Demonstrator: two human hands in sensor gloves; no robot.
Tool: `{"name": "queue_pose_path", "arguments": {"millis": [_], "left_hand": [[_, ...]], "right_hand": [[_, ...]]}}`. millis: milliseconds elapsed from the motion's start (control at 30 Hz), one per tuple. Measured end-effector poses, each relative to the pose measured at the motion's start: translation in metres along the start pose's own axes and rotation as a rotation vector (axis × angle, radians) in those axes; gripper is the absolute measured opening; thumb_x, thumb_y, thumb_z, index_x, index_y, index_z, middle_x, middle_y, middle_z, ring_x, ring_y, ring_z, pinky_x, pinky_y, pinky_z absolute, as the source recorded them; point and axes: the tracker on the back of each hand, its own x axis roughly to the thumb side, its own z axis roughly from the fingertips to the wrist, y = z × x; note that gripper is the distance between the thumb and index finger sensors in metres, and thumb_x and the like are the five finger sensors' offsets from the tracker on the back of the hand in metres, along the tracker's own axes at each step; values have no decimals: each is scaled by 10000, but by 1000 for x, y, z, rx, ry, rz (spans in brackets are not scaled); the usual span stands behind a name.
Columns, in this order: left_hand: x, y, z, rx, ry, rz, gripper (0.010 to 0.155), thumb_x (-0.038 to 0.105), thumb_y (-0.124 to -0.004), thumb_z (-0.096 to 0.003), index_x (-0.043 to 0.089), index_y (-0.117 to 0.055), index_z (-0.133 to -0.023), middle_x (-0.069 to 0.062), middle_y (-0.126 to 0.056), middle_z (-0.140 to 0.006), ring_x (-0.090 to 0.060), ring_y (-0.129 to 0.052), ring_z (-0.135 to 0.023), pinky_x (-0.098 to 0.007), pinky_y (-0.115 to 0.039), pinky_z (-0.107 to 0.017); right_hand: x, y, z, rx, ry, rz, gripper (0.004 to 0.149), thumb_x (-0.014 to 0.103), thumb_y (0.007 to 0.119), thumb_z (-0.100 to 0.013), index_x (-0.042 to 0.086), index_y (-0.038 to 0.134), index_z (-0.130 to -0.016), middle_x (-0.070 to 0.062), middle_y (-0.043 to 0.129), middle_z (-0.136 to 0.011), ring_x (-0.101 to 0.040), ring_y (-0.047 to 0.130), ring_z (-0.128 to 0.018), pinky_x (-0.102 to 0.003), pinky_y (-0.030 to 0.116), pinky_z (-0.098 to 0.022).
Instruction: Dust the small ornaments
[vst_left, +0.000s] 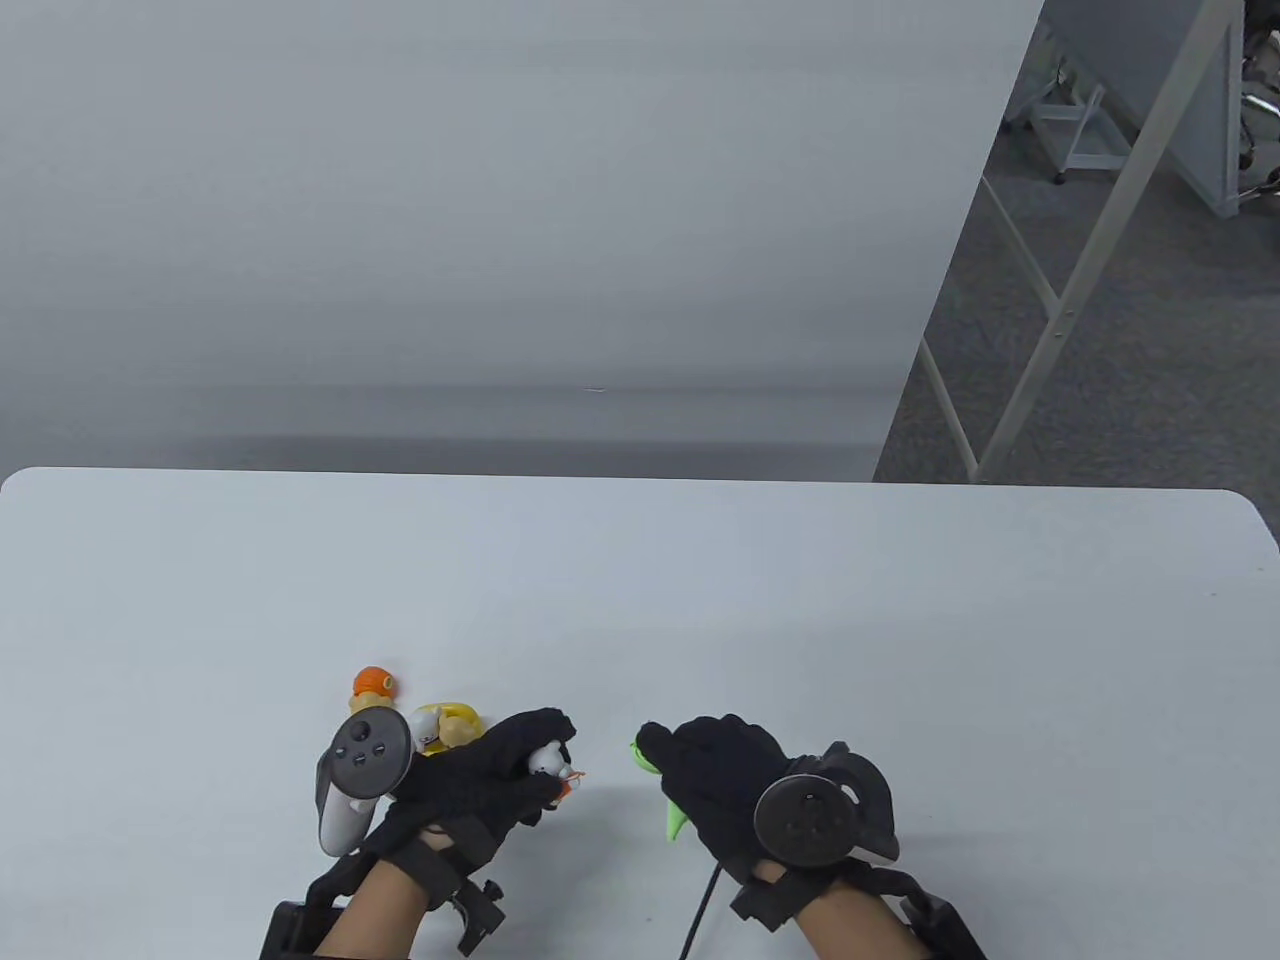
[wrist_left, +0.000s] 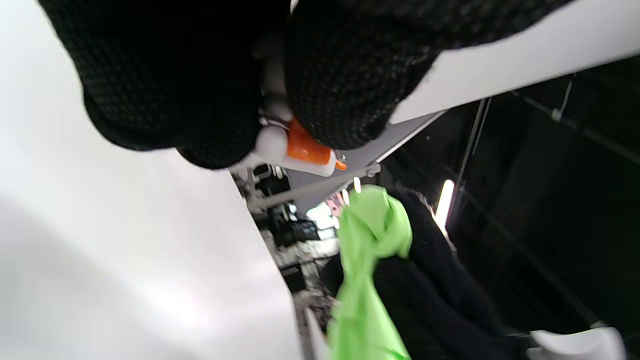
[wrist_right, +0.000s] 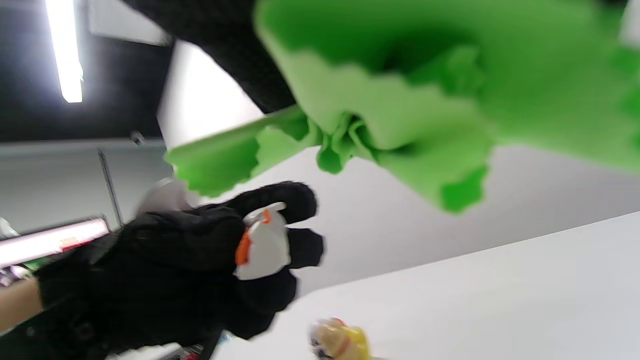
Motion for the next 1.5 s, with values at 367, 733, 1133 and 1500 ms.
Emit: {"name": "queue_pose_path", "arguments": {"millis": [367, 733, 1133, 1500], "left_hand": [[-10, -27, -10, -226, -14, 292, 703, 197, -765, -510, -64, -488, -1102, -330, -744, -1004, -448, -998, -747, -557, -954, -492], [0, -34, -4, 130, -201, -13, 624, 164, -792, -452, 2, -681, -1044, -285, -782, -990, -450, -1020, -725, -564, -972, -481], [-20, -36, -12, -88, -25, 361, 663, 217, -764, -517, -58, -568, -1087, -319, -757, -987, -469, -992, -721, -576, -934, -479], [-8, -43, -14, -72, -38, 234, 657, 203, -745, -515, -62, -567, -1089, -333, -738, -987, -431, -1045, -673, -520, -986, -423]], "right_hand": [[10, 31, -3, -36, -196, -55, 392, 154, 870, -510, 172, 835, -900, -358, 909, -791, -512, 961, -584, -764, 761, -519], [0, 39, 3, -57, 32, -189, 402, 140, 864, -516, 73, 790, -905, -382, 932, -739, -496, 986, -519, -747, 796, -483], [-20, 21, 8, -81, 30, -296, 392, 148, 869, -520, 151, 829, -909, -370, 902, -786, -509, 956, -569, -756, 759, -515], [-8, 33, 3, -14, -22, -226, 391, 134, 860, -519, 129, 820, -908, -384, 891, -787, -517, 949, -561, -756, 765, -504]]}}
